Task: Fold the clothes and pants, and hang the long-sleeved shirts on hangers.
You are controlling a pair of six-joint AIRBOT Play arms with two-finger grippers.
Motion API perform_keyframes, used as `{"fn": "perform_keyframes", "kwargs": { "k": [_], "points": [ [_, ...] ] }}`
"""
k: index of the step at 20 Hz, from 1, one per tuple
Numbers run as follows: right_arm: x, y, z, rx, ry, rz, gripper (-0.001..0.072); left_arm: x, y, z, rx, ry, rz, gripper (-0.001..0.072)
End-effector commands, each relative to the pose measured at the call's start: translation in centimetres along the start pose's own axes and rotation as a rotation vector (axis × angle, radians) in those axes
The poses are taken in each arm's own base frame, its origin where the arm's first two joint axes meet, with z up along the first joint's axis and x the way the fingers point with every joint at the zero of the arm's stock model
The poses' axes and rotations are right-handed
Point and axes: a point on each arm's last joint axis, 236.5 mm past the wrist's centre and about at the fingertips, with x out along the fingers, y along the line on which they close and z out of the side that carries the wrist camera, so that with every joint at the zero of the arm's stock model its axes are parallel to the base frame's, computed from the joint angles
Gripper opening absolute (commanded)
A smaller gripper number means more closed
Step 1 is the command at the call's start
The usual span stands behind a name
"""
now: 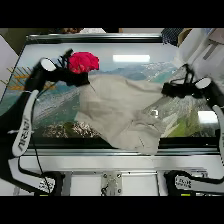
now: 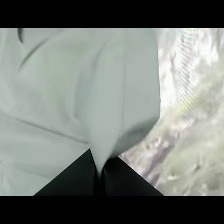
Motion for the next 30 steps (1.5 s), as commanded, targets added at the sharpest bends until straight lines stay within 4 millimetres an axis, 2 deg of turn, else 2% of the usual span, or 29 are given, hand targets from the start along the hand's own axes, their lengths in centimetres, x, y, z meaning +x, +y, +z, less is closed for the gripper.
{"fn": "perform_keyframes", "kwargs": {
  "k": [1, 2, 4, 6, 8, 10, 12, 14, 15, 17, 18, 19, 20, 21, 23, 24, 25, 26, 27, 28, 29, 30],
  "points": [
    [-13.3, 8.0, 8.1, -0.197, -0.325, 0.05, 0.0004, -13.2, -8.3, 4.5, 0.179, -0.26, -0.032, 0.0015],
    [-17.8, 10.4, 9.4, -0.245, -0.425, 0.066, 0.0004, -17.2, -11.1, 4.8, 0.237, -0.327, -0.045, 0.0015],
    [-25.7, 14.3, 10.0, -0.321, -0.584, 0.091, 0.0004, -23.9, -16.3, 4.0, 0.344, -0.443, -0.074, 0.0015],
    [-31.5, 17.0, 9.0, -0.375, -0.697, 0.11, 0.0004, -29.1, -20.3, 2.3, 0.424, -0.54, -0.104, 0.0016],
    [-35.4, 18.4, 7.6, -0.411, -0.77, 0.109, 0.0003, -32.8, -23.4, -0.1, 0.487, -0.6, -0.138, 0.0015],
    [-38.0, 19.4, 6.5, -0.434, -0.821, 0.117, 0.0004, -35.2, -25.4, -2.1, 0.529, -0.643, -0.17, 0.0015],
    [-39.3, 20.0, 5.9, -0.444, -0.847, 0.123, 0.0003, -36.1, -26.1, -3.5, 0.533, -0.673, -0.192, 0.0015],
    [-39.5, 20.1, 5.9, -0.424, -0.85, 0.134, 0.0003, -34.8, -24.7, -4.4, 0.477, -0.648, -0.183, 0.0015],
    [-39.3, 20.0, 6.1, -0.421, -0.846, 0.134, 0.0003, -33.2, -23.0, -4.6, 0.422, -0.617, -0.147, 0.0015],
    [-37.2, 19.3, 7.0, -0.373, -0.8, 0.143, 0.0003, -28.7, -17.8, -5.0, 0.289, -0.52, -0.033, 0.0015],
    [-35.3, 18.7, 7.6, -0.351, -0.76, 0.145, 0.0003, -25.8, -14.7, -5.4, 0.226, -0.463, 0.034, 0.0016],
    [-32.4, 18.3, 8.1, -0.338, -0.693, 0.153, 0.0003, -22.6, -11.9, -6.2, 0.183, -0.389, 0.085, 0.0016],
    [-28.9, 18.0, 8.4, -0.328, -0.615, 0.161, 0.0003, -19.5, -9.6, -7.1, 0.143, -0.313, 0.116, 0.0016],
    [-24.3, 17.8, 8.3, -0.317, -0.513, 0.177, 0.0003, -16.4, -7.7, -7.9, 0.106, -0.238, 0.133, 0.0015],
    [-14.0, 17.5, 7.1, -0.309, -0.311, 0.185, 0.0003, -10.1, -3.7, -8.9, 0.039, -0.124, 0.174, 0.0016],
    [-9.1, 16.4, 6.8, -0.31, -0.25, 0.155, 0.0004, -7.5, -1.8, -8.5, 0.033, -0.104, 0.198, 0.0016],
    [-4.3, 15.1, 7.0, -0.287, -0.222, 0.125, 0.0004, -5.3, -0.2, -7.4, 0.049, -0.109, 0.213, 0.0016],
    [-0.3, 13.8, 7.5, -0.24, -0.228, 0.111, 0.0005, -3.3, 1.5, -5.8, 0.053, -0.128, 0.231, 0.0016],
    [2.6, 12.7, 8.0, -0.182, -0.233, 0.107, 0.001, -1.7, 3.1, -4.0, 0.051, -0.144, 0.247, 0.0016],
    [4.7, 12.0, 8.6, -0.139, -0.239, 0.108, 0.0076, -0.4, 4.6, -2.4, 0.033, -0.153, 0.26, 0.0017],
    [6.2, 11.6, 9.1, -0.105, -0.242, 0.12, 0.0291, 0.6, 6.1, -0.8, 0.012, -0.152, 0.27, 0.0236],
    [6.8, 11.3, 9.7, -0.088, -0.246, 0.127, 0.0512, 1.2, 7.3, 0.5, -0.009, -0.15, 0.274, 0.0629]
  ]
}}
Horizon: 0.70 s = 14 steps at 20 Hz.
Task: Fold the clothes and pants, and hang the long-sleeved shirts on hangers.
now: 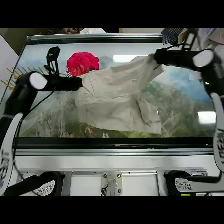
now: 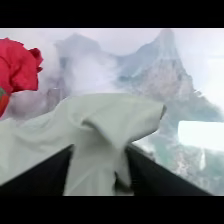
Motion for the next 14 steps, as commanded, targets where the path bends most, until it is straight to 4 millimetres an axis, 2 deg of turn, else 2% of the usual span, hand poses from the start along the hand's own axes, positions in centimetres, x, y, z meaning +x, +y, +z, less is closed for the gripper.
{"fn": "perform_keyframes", "kwargs": {
  "k": [1, 2, 4, 6, 7, 8, 9, 11, 13, 14],
  "points": [
    [5.8, -2.8, -0.3, 0.089, -0.022, -0.012, 0.0675, 5.5, 4.7, 3.4, -0.063, 0.007, 0.047, 0.072],
    [5.2, -3.0, 0.8, 0.085, -0.044, -0.014, 0.0676, 5.4, 5.9, 4.2, -0.078, 0.026, 0.057, 0.072],
    [2.4, -3.8, 3.5, 0.065, -0.104, -0.028, 0.0675, 3.7, 8.4, 5.2, -0.112, 0.058, 0.077, 0.072],
    [-1.8, -4.3, 5.7, 0.01, -0.133, -0.042, 0.0667, 1.5, 11.2, 4.2, -0.161, 0.108, 0.105, 0.0709],
    [-3.8, -4.4, 6.1, -0.025, -0.128, -0.055, 0.0605, 0.5, 12.6, 2.8, -0.194, 0.138, 0.121, 0.0673],
    [-5.7, -4.5, 6.0, -0.054, -0.112, -0.078, 0.0531, -0.2, 13.8, 1.0, -0.229, 0.169, 0.136, 0.0674],
    [-7.5, -4.6, 5.2, -0.082, -0.082, -0.103, 0.0508, -0.7, 14.7, -1.6, -0.269, 0.211, 0.147, 0.0674],
    [-10.0, -4.2, 2.2, -0.112, -0.002, -0.128, 0.0508, -0.8, 15.3, -7.7, -0.343, 0.311, 0.161, 0.0674],
    [-11.7, -3.1, -1.4, -0.102, 0.06, -0.113, 0.0508, -0.4, 15.1, -14.3, -0.393, 0.406, 0.17, 0.0674],
    [-12.4, -2.9, -3.0, -0.098, 0.076, -0.112, 0.0508, 0.0, 15.1, -16.6, -0.415, 0.425, 0.175, 0.0674]
  ]
}}
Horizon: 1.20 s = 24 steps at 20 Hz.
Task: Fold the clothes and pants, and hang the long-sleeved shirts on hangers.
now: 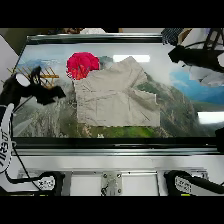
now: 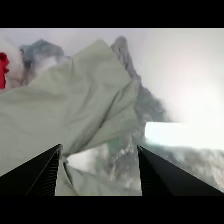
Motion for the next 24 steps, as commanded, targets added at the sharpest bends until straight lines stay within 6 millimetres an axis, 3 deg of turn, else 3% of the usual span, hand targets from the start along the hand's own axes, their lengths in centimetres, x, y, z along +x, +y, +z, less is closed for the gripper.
{"fn": "perform_keyframes", "kwargs": {
  "k": [1, 4, 7, 11, 14, 18, 19, 20, 21, 22, 24],
  "points": [
    [-3.3, 0.9, -5.7, -0.015, 0.101, -0.003, 0.0508, 3.6, 2.4, -8.1, -0.113, 0.115, -0.002, 0.0674],
    [-4.3, 1.4, -9.2, 0.008, 0.142, 0.001, 0.0508, 5.7, 0.2, -10.7, -0.223, 0.143, -0.119, 0.0673],
    [-4.9, 1.3, -11.2, 0.04, 0.164, -0.003, 0.0508, 6.7, -2.5, -12.0, -0.176, 0.157, -0.163, 0.0674],
    [-5.0, 1.2, -12.6, 0.09, 0.183, -0.01, 0.0508, 7.8, -5.4, -12.0, -0.084, 0.107, -0.16, 0.0674],
    [-4.9, 1.0, -13.5, 0.106, 0.2, -0.014, 0.0508, 8.3, -6.5, -11.7, -0.093, 0.08, -0.16, 0.0673],
    [-4.6, 0.6, -15.0, 0.114, 0.232, -0.024, 0.0508, 10.0, -6.6, -13.4, -0.112, 0.146, -0.147, 0.0672],
    [-4.6, 0.0, -15.5, 0.129, 0.243, -0.046, 0.0508, 10.1, -6.6, -13.4, -0.123, 0.148, -0.144, 0.0608],
    [-4.7, -0.8, -16.2, 0.14, 0.264, -0.08, 0.0508, 10.0, -6.7, -13.3, -0.12, 0.143, -0.145, 0.0317],
    [-4.9, -2.0, -17.3, 0.148, 0.296, -0.133, 0.0508, 9.7, -6.7, -13.0, -0.116, 0.129, -0.147, 0.0089],
    [-5.3, -3.6, -18.8, 0.176, 0.342, -0.205, 0.0508, 9.2, -6.6, -12.4, -0.111, 0.108, -0.154, 0.0016],
    [-6.4, -6.4, -22.8, 0.275, 0.448, -0.355, 0.0508, 7.8, -6.5, -11.3, -0.099, 0.065, -0.167, 0.0017]
  ]
}}
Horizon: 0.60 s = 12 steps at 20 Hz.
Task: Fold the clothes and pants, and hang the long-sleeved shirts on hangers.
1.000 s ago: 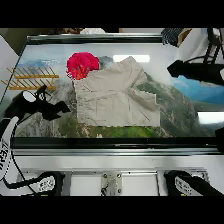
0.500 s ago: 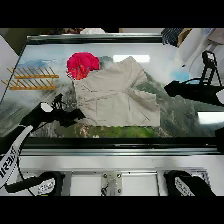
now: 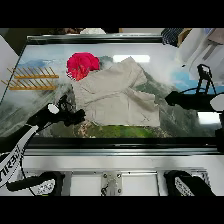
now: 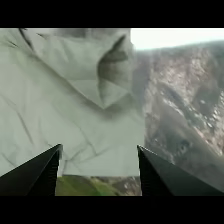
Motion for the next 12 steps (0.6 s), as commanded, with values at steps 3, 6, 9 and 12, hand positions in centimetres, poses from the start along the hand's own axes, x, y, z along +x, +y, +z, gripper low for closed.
{"fn": "perform_keyframes", "kwargs": {
  "k": [3, 6, 9, 12],
  "points": [
    [3.0, -6.5, -9.6, 0.327, 0.231, -0.246, 0.0508, -2.9, -0.6, 0.9, 0.069, -0.05, -0.027, 0.0016],
    [6.1, -5.8, -14.4, 0.544, 0.291, -0.203, 0.0508, -3.0, -0.9, 0.1, 0.106, -0.022, -0.03, 0.0017],
    [8.8, -3.8, -15.5, 0.747, 0.253, -0.082, 0.0508, -3.0, -1.0, 0.1, 0.108, -0.022, -0.031, 0.0016],
    [10.5, -3.3, -14.6, 0.784, 0.157, -0.038, 0.0508, -3.0, -0.9, 0.1, 0.109, -0.022, -0.03, 0.0017]
  ]
}}
